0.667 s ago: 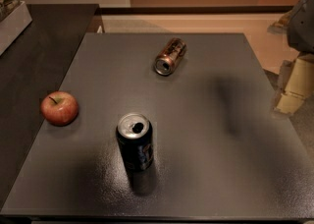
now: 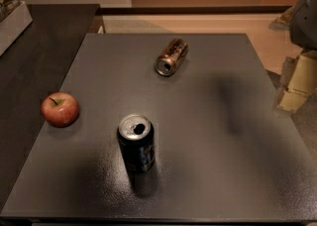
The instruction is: Place orange can upright
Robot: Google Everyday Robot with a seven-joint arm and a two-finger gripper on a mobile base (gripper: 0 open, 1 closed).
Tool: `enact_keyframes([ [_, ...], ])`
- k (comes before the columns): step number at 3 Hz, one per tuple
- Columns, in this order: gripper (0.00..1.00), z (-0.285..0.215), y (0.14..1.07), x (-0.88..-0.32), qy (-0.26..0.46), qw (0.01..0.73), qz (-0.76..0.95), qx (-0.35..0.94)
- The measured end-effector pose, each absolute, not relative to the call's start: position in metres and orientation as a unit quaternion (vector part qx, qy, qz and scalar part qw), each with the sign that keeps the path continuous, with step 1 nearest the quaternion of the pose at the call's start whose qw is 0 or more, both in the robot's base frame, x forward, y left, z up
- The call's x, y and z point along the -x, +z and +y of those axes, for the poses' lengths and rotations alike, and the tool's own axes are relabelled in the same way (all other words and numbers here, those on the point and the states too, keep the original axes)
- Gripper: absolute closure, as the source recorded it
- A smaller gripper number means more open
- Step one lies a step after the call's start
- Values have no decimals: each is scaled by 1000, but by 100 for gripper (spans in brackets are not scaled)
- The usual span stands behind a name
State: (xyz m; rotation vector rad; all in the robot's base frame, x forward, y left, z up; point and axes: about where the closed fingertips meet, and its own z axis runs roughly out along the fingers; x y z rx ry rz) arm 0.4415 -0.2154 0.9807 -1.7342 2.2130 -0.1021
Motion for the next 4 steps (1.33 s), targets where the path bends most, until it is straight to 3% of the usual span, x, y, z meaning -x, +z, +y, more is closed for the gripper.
enact_keyframes([
  [2, 0, -178, 981, -483, -33, 185, 705, 684],
  [4, 0, -106, 969, -533, -37, 201, 587, 784],
])
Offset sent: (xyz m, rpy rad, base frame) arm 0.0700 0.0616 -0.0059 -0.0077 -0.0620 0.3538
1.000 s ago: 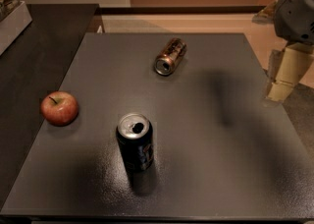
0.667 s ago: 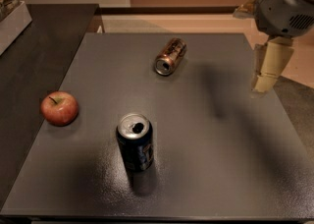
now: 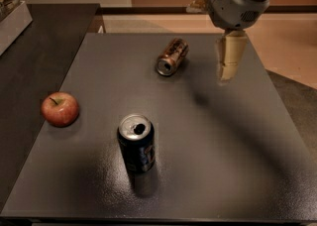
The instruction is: Place orange can upright
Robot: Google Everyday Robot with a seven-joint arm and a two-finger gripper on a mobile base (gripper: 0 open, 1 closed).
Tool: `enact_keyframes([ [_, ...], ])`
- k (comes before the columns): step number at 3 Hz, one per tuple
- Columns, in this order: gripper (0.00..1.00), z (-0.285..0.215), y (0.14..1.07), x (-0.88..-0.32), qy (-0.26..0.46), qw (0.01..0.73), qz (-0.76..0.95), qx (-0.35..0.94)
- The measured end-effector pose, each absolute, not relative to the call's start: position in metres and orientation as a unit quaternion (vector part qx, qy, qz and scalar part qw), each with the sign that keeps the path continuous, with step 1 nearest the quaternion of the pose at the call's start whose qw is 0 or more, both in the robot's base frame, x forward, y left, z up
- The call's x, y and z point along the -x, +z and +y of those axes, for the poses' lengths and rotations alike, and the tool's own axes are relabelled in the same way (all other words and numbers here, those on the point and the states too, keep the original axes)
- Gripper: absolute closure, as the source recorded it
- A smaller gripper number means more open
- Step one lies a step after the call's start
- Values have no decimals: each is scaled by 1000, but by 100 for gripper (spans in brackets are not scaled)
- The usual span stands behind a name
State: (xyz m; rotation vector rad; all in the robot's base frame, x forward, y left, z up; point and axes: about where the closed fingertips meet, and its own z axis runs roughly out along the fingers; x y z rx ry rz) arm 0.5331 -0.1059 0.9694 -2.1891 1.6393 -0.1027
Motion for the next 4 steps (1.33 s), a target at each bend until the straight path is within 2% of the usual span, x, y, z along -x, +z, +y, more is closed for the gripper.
enact_keyframes([
  [2, 0, -51, 944, -573, -81, 176, 468, 862],
  [4, 0, -31, 915, -617, -135, 123, 385, 905],
])
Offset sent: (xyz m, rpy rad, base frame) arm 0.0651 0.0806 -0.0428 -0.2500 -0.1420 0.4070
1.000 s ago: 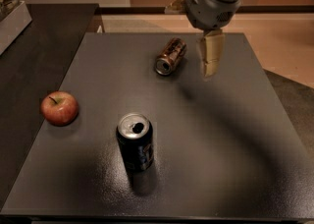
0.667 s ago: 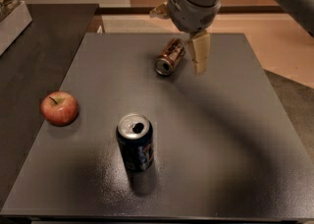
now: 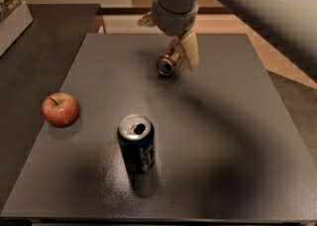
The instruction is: Place orange can upright
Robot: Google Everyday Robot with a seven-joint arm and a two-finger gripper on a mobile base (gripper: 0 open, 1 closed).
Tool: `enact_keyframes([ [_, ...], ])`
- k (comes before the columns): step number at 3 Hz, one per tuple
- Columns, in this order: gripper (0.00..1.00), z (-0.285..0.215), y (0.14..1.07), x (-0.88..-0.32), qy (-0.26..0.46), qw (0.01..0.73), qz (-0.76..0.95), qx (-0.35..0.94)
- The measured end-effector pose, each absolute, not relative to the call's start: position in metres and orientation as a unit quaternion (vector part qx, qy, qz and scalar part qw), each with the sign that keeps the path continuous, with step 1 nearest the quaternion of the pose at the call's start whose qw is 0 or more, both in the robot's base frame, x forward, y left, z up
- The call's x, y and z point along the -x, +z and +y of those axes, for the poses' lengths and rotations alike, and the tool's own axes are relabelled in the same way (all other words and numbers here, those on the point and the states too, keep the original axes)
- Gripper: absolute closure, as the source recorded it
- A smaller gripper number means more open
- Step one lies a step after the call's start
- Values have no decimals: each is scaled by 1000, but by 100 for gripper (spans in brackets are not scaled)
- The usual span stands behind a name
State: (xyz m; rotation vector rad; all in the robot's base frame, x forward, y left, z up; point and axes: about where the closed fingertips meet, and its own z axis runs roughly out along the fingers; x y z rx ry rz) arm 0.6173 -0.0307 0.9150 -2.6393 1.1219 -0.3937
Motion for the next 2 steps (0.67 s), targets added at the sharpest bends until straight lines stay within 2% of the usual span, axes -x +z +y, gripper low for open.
enact_keyframes([
  [2, 0, -44, 900, -661, -141, 70, 329, 931],
])
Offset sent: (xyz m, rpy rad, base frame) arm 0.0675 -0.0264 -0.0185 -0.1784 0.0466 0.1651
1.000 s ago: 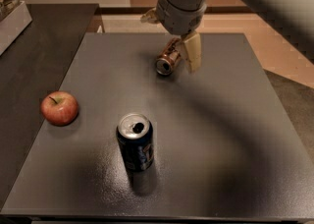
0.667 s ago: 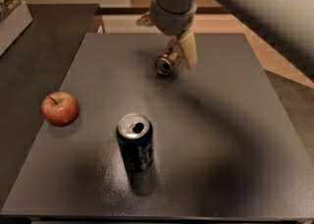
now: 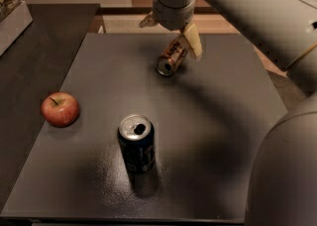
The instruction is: Place orange can upright
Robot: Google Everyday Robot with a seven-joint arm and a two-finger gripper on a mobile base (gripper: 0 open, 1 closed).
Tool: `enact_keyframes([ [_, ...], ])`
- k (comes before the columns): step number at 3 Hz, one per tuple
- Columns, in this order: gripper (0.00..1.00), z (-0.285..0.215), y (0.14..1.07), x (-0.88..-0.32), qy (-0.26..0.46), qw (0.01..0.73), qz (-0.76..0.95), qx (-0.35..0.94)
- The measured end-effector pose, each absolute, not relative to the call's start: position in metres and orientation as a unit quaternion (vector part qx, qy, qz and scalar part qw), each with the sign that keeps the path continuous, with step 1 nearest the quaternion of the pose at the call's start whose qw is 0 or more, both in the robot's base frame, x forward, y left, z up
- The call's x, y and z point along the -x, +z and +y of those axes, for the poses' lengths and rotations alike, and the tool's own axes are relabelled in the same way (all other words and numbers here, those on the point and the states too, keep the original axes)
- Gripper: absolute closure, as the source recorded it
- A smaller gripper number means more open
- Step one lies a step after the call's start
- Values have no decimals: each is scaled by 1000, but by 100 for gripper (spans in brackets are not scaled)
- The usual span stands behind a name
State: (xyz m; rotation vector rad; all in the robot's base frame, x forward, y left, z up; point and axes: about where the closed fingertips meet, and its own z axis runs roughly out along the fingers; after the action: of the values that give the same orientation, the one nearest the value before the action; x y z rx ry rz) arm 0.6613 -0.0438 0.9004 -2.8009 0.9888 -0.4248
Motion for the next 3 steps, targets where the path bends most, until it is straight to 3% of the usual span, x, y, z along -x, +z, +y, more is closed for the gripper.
enact_keyframes([
  [3, 0, -59, 870, -664, -84, 44, 273, 957],
])
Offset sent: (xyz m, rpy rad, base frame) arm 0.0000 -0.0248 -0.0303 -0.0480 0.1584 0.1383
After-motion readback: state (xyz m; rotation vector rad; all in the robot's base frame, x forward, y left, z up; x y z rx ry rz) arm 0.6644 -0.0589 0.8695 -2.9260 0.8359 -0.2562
